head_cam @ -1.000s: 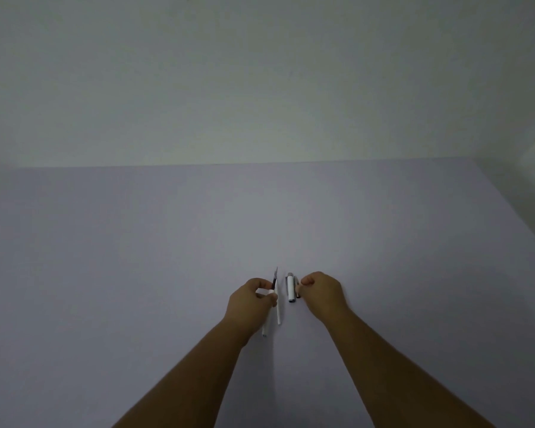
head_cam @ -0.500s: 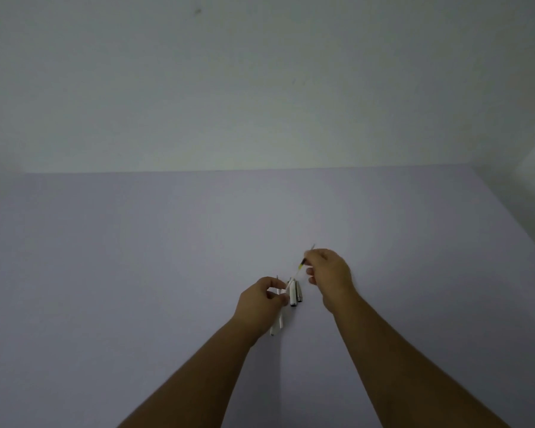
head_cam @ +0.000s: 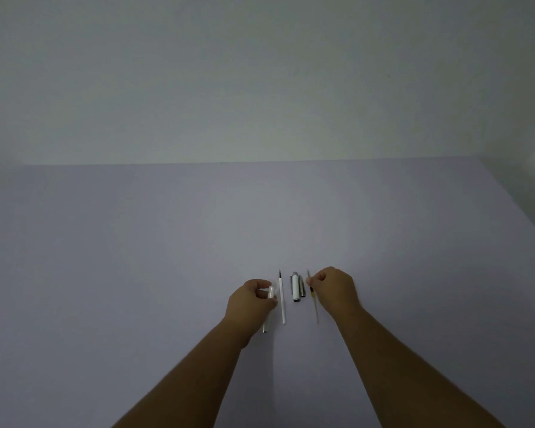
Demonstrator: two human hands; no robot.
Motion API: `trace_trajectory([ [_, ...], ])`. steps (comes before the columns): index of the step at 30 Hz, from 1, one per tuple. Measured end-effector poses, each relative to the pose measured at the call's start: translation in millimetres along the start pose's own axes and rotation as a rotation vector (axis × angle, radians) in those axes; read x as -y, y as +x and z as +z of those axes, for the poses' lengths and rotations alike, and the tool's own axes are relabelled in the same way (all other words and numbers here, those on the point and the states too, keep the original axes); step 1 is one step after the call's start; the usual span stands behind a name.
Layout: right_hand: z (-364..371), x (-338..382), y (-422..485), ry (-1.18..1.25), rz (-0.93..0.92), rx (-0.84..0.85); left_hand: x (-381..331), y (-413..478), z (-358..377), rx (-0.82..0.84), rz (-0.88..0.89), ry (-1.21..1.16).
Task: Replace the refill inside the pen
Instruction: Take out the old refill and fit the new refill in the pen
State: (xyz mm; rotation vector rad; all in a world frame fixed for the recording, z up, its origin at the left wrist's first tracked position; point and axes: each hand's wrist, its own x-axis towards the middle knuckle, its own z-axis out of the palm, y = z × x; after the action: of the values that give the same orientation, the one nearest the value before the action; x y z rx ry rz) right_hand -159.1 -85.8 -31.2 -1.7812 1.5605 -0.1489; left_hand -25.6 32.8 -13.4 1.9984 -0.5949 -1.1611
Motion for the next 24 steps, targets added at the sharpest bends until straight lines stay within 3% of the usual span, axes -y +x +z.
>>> trace_trajectory([
  [11, 2, 2, -4, 0.043, 0.016, -0.086, 4, -1, -7, -0.026, 0.012, 0.009],
  [15, 8, 20, -9, 0.035, -0.124, -0.133, 5, -1, -15, -0.062, 0.007, 0.021],
  [21, 33, 44, -18, -0.472, -0.279, 0.001, 14, 1, -22, -0.136, 0.001, 0.080],
  [24, 47, 49, -21, -0.581, -0.272, 0.022, 19, 1, -27, -0.161, -0.021, 0.073],
])
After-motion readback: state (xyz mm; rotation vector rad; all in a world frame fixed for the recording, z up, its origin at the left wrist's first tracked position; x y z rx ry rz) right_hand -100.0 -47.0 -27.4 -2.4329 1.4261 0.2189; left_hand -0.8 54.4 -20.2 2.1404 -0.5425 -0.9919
